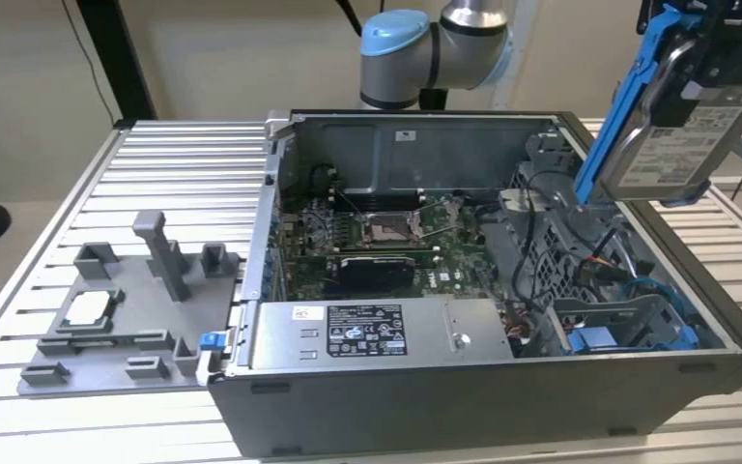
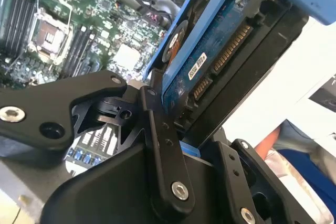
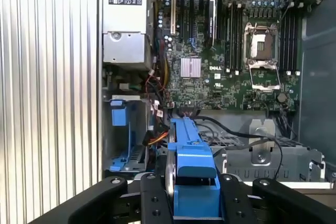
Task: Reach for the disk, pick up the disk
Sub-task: 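Pick up the disk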
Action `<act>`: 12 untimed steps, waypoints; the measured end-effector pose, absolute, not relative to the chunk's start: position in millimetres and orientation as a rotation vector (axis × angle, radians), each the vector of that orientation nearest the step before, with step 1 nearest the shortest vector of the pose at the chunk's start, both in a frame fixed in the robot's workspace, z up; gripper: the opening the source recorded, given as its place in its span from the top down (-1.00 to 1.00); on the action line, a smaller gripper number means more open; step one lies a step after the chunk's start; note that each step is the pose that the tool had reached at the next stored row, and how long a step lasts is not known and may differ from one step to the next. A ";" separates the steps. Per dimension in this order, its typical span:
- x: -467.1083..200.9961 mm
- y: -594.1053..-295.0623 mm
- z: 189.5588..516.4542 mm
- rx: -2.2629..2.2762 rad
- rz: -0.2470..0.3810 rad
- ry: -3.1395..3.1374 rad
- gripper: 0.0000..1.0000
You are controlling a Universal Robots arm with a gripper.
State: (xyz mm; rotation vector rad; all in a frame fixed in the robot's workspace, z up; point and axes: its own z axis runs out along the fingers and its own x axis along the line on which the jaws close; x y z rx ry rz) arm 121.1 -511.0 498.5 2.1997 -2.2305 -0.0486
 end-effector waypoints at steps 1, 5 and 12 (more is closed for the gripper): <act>118.6 -512.6 498.0 2.200 -0.049 -2.231 1.00; 115.6 -521.1 496.8 2.200 -0.049 -2.230 1.00; 114.5 -543.4 494.4 2.200 -0.048 -2.230 1.00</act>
